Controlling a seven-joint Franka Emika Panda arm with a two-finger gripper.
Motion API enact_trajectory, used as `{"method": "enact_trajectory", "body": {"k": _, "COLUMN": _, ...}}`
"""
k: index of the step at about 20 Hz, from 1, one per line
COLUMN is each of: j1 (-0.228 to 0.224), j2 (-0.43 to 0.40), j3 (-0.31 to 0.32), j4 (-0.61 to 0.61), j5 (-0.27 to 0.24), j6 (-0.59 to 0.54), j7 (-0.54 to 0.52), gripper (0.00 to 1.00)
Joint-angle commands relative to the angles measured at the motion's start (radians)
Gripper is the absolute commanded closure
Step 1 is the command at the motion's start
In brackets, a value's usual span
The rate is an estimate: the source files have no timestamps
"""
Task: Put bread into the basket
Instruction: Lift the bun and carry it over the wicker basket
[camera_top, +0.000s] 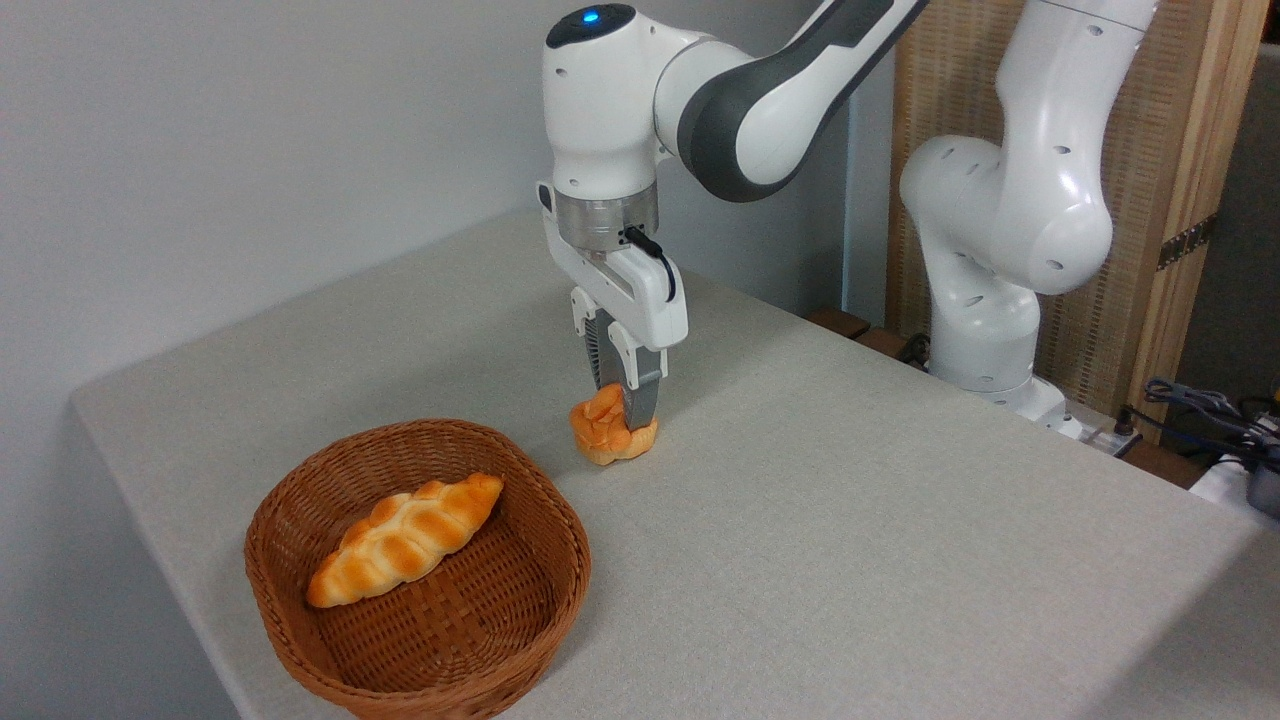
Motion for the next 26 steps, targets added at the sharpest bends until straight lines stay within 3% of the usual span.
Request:
{"method": "enact_trajectory", "body": {"k": 1, "j1": -0.015, "j2": -0.007, "j3": 0.022, "j4": 0.017, "j5": 0.003, "j6": 0.002, "j7": 0.003, "gripper": 0.81}}
{"method": "enact_trajectory", "body": {"k": 5, "j1": -0.008, "j2": 0.03, "j3": 0.036, "j4": 0.167, "j5": 0.009, "j6": -0.163, "j7": 0.005, "gripper": 0.81}}
{"method": "enact_trajectory", "body": {"k": 7, "j1": -0.017, "j2": 0.047, "j3": 0.109, "j4": 0.276, "j5": 0.01, "j6": -0.251, "j7": 0.011, "gripper": 0.81}}
{"method": "enact_trajectory", "body": {"k": 9, "j1": -0.017, "j2": 0.053, "j3": 0.136, "j4": 0.353, "j5": 0.01, "j6": -0.293, "j7": 0.008, "gripper": 0.8}}
{"method": "enact_trajectory", "body": {"k": 13, "j1": -0.017, "j2": 0.111, "j3": 0.176, "j4": 0.481, "j5": 0.013, "j6": -0.293, "j7": 0.009, "gripper": 0.78}}
{"method": "enact_trajectory", "body": {"k": 20, "j1": -0.015, "j2": 0.297, "j3": 0.246, "j4": 0.689, "j5": 0.04, "j6": -0.218, "j7": 0.012, "gripper": 0.73}}
{"method": "enact_trajectory", "body": {"k": 22, "j1": -0.015, "j2": 0.324, "j3": 0.248, "j4": 0.693, "j5": 0.043, "j6": -0.155, "j7": 0.014, "gripper": 0.63}}
{"method": "enact_trajectory", "body": {"k": 26, "j1": -0.015, "j2": 0.369, "j3": 0.248, "j4": 0.692, "j5": 0.085, "j6": -0.087, "j7": 0.035, "gripper": 0.31}}
